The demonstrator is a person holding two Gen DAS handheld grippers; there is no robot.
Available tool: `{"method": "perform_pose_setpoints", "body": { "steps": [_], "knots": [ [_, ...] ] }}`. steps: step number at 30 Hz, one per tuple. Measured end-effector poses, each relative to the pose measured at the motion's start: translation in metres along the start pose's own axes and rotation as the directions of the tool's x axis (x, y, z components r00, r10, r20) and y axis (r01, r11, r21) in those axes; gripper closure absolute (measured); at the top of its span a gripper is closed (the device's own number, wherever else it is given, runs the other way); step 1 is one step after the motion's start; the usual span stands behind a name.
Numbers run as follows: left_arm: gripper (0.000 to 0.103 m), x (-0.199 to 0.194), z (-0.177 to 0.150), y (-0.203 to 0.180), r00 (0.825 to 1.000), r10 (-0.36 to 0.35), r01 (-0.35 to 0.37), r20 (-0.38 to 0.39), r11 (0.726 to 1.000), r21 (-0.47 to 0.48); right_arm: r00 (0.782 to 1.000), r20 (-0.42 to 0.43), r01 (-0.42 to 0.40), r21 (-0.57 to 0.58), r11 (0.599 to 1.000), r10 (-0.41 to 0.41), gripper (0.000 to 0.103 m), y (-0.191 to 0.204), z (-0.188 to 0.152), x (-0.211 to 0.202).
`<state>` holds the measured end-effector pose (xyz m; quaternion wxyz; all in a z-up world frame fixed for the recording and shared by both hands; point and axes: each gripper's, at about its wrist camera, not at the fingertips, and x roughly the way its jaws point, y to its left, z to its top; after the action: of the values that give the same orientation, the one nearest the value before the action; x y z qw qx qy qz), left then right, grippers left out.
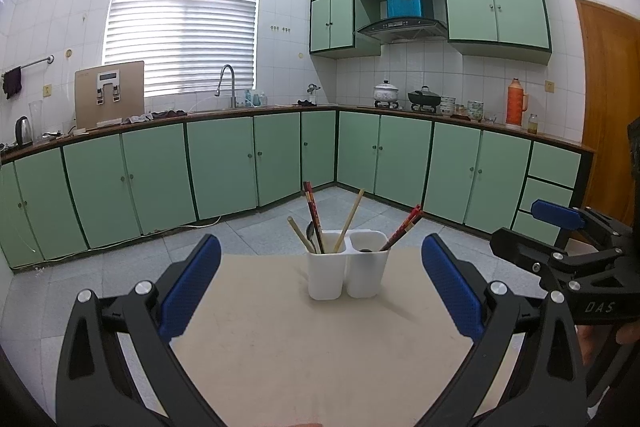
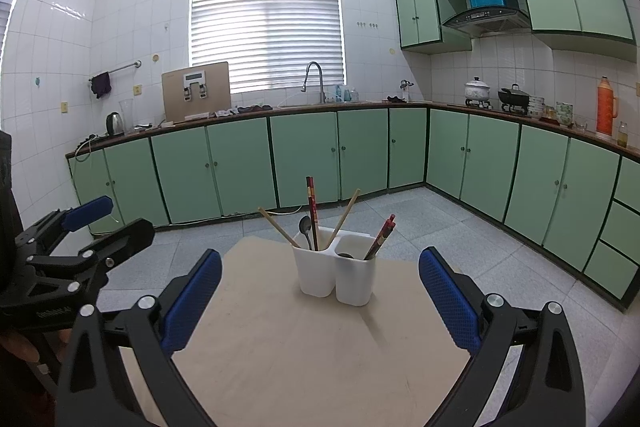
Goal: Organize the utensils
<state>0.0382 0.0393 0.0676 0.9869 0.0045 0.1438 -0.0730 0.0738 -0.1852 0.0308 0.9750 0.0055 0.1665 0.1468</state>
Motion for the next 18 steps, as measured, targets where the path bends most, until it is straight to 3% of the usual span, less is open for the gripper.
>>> {"method": "perform_pose_setpoints", "body": {
  "steps": [18],
  "knots": [
    [0.005,0.0022,-0.0008,0.0005,1.000,-0.003,0.003,-0.016,1.000,-0.015,1.000,-0.014,0.002,0.007,1.000,-0.002,0.006,-0.0045,-0.0025,0.0030]
  ]
}}
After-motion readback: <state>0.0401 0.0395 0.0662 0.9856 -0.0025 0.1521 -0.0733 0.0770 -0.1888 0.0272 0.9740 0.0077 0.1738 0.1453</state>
